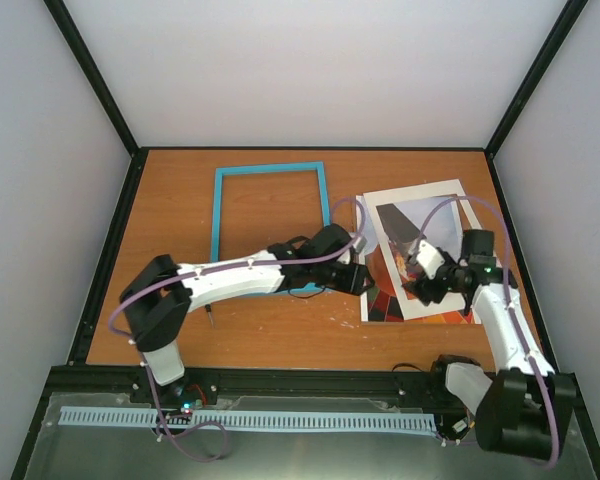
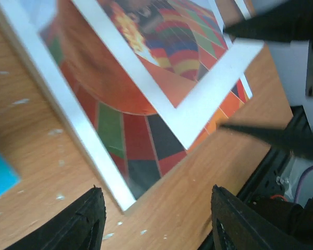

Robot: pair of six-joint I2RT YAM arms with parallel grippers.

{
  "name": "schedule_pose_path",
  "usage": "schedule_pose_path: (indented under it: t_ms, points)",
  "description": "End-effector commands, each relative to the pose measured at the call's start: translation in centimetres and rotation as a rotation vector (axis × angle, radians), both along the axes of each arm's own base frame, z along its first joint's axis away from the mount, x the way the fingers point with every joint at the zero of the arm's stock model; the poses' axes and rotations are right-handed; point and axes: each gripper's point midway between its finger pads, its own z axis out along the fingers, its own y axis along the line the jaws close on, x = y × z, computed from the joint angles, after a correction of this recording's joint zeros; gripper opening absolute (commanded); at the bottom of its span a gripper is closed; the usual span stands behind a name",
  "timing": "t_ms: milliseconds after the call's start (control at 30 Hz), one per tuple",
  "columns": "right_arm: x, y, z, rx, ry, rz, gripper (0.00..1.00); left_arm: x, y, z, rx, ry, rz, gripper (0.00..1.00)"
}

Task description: Take the photo out of the frame

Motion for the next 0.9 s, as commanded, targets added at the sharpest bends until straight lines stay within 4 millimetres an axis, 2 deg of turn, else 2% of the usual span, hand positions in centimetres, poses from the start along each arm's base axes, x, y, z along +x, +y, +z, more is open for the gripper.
schedule_pose_path:
  t_ms: [0, 233, 400, 633, 767, 867]
  points:
    - [-4.3, 4.0, -2.2, -0.054, 0.061, 0.221, 0.82, 1.6, 3.3, -0.2, 0.004, -0.036, 0.134, 0.55]
    - [-5.7, 6.8, -5.5, -0.191, 0.070, 0.361, 0.82, -0.2, 7.0, -2.5, 0.026, 0.005, 0.204, 0.55]
    - [-6.0, 8.5, -6.7, -0.242, 0.073, 0.426, 0.82, -0.6, 7.6, -3.1, -0.001, 0.019, 0.223, 0.53]
    - [-4.4, 9.4, -8.1, -0.264, 0.141, 0.396, 0.73, -1.1, 8.0, -3.8, -0.002, 0.034, 0.227, 0.52]
    - [-5.1, 10.1, -8.8, -0.264, 0.167, 0.428, 0.73, -1.1, 8.1, -4.0, 0.003, 0.033, 0.229, 0.51]
    - [-4.8, 10.3, -8.7, -0.269, 0.158, 0.414, 0.72, -1.1, 8.1, -4.2, 0.002, 0.035, 0.229, 0.51]
